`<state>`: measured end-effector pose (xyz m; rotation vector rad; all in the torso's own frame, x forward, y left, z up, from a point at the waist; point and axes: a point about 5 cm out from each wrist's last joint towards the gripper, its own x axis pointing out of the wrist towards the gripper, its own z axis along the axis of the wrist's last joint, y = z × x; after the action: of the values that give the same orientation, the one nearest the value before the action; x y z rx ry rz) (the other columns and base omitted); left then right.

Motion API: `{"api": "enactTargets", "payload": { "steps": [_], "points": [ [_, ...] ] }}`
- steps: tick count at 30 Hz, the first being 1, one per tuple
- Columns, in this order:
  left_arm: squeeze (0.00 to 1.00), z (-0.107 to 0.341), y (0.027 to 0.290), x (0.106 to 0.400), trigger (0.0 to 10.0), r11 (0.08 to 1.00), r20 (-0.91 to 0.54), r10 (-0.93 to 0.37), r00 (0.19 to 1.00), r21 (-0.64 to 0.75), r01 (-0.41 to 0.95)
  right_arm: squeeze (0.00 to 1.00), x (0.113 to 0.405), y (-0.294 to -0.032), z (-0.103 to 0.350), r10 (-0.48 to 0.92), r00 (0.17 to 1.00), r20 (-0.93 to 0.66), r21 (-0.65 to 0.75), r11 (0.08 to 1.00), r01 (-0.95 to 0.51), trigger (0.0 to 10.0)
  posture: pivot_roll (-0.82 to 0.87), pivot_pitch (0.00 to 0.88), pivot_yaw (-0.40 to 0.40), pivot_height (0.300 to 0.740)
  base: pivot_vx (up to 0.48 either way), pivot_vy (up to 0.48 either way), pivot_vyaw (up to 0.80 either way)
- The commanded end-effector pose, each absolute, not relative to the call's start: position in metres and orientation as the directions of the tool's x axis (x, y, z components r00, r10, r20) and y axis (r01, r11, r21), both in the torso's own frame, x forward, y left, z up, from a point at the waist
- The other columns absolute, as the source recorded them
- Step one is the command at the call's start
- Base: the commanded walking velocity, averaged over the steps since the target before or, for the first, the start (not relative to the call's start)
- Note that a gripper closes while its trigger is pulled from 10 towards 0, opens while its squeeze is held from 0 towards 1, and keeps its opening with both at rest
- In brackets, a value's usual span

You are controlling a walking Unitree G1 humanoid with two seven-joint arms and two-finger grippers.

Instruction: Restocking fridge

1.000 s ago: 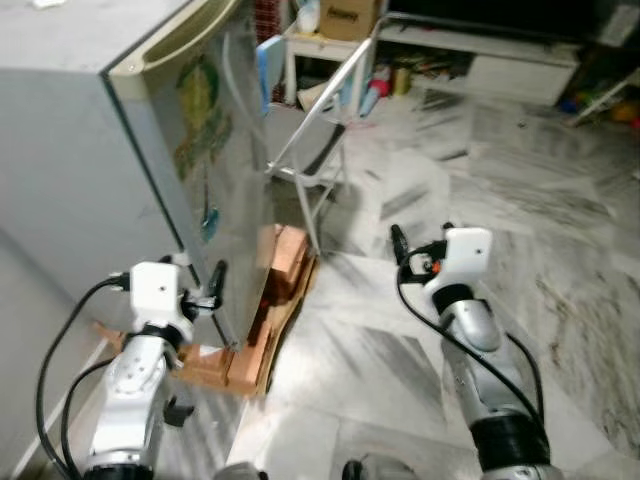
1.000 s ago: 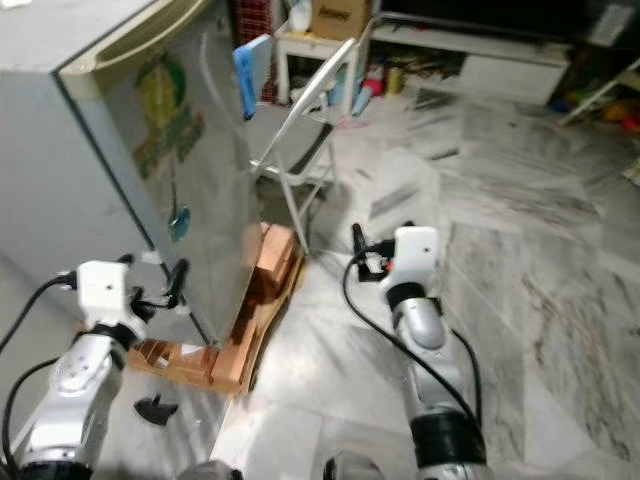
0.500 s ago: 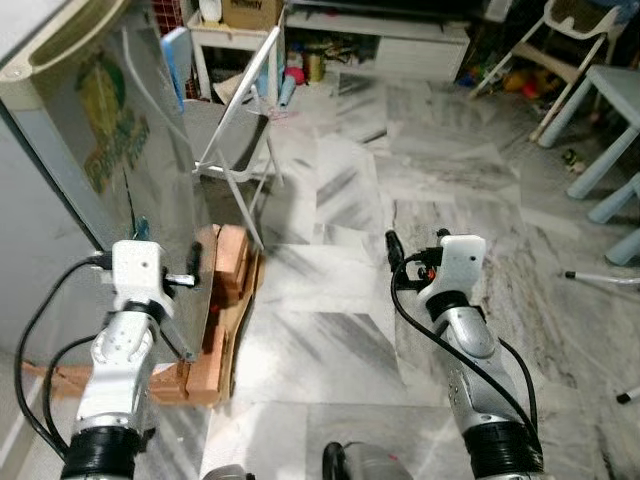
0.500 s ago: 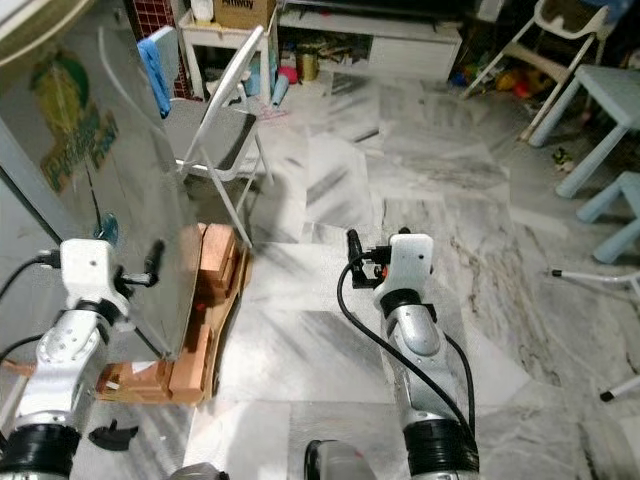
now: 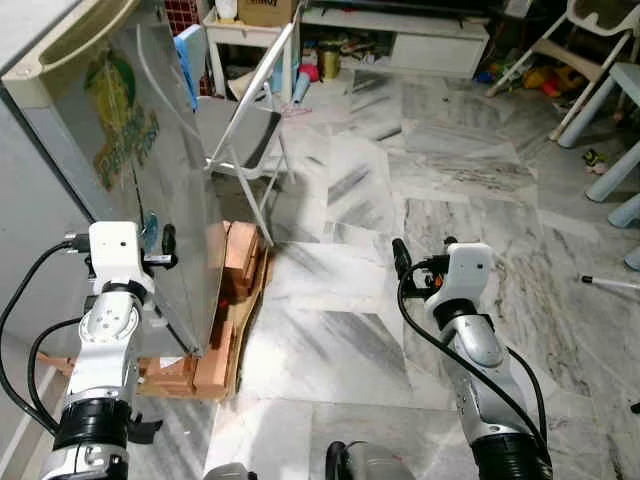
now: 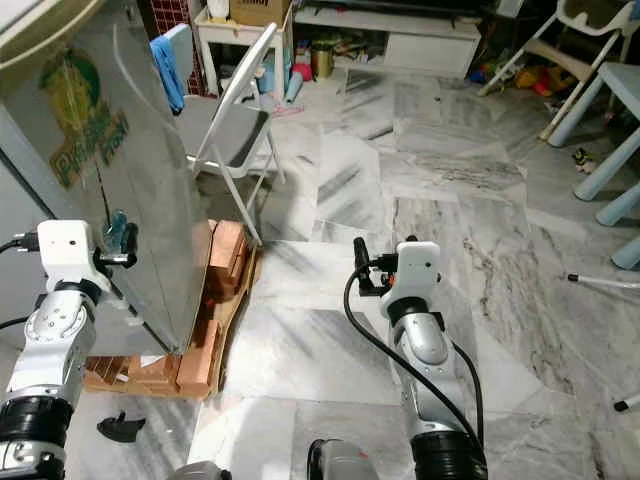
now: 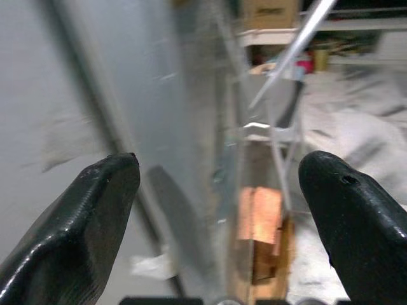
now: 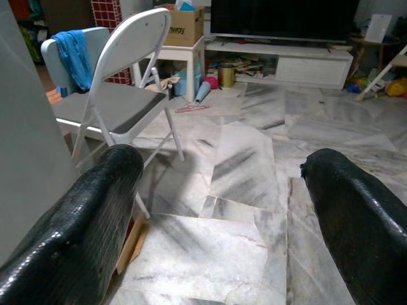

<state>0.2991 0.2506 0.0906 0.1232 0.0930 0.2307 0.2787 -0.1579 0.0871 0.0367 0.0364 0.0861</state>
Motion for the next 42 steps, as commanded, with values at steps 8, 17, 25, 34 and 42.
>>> {"api": "enactTargets", "payload": {
  "steps": [8, 17, 25, 34, 42],
  "points": [
    [0.0, 0.105, 0.26, 0.326, 10.0, 0.968, -0.077, 0.234, 0.969, 0.107, -0.225, 0.0, 0.277, -0.161, 0.088, 0.082, 0.995, -0.05, 0.032, 0.996, -0.08, 10.0, -0.06, 0.057, -0.043, 0.74, 0.0, 0.0, 0.0],
    [0.0, 0.128, 0.238, 0.363, 10.0, 0.982, -0.061, 0.158, 0.986, 0.114, -0.15, 0.0, 0.257, -0.172, 0.072, 0.075, 0.987, -0.143, -0.001, 0.997, -0.076, 10.0, -0.07, 0.053, -0.051, 0.74, 0.0, 0.0, 0.0],
    [0.0, 0.139, 0.155, 0.379, 10.0, 0.968, -0.017, -0.21, 0.978, 0.135, 0.21, 0.0, 0.213, -0.199, 0.052, 0.066, 0.962, -0.265, -0.042, 0.996, -0.08, 10.0, -0.07, 0.055, -0.054, 0.74, 0.0, 0.0, 0.0],
    [0.0, 0.161, 0.027, 0.354, 10.0, 0.791, 0.13, -0.61, 0.781, 0.06, 0.608, 0.0, 0.202, -0.207, 0.042, 0.058, 0.946, -0.319, -0.035, 0.997, -0.073, 10.0, -0.08, 0.05, -0.05, 0.74, 0.0, 0.0, 0.0],
    [0.0, 0.168, 0.088, 0.375, 10.0, 0.894, 0.141, -0.447, 0.883, 0.088, 0.439, 0.0, 0.204, -0.198, 0.045, 0.092, 0.952, -0.292, -0.035, 0.994, -0.107, 10.0, -0.06, 0.046, -0.037, 0.74, 0.0, 0.0, 0.0]
  ]
}}
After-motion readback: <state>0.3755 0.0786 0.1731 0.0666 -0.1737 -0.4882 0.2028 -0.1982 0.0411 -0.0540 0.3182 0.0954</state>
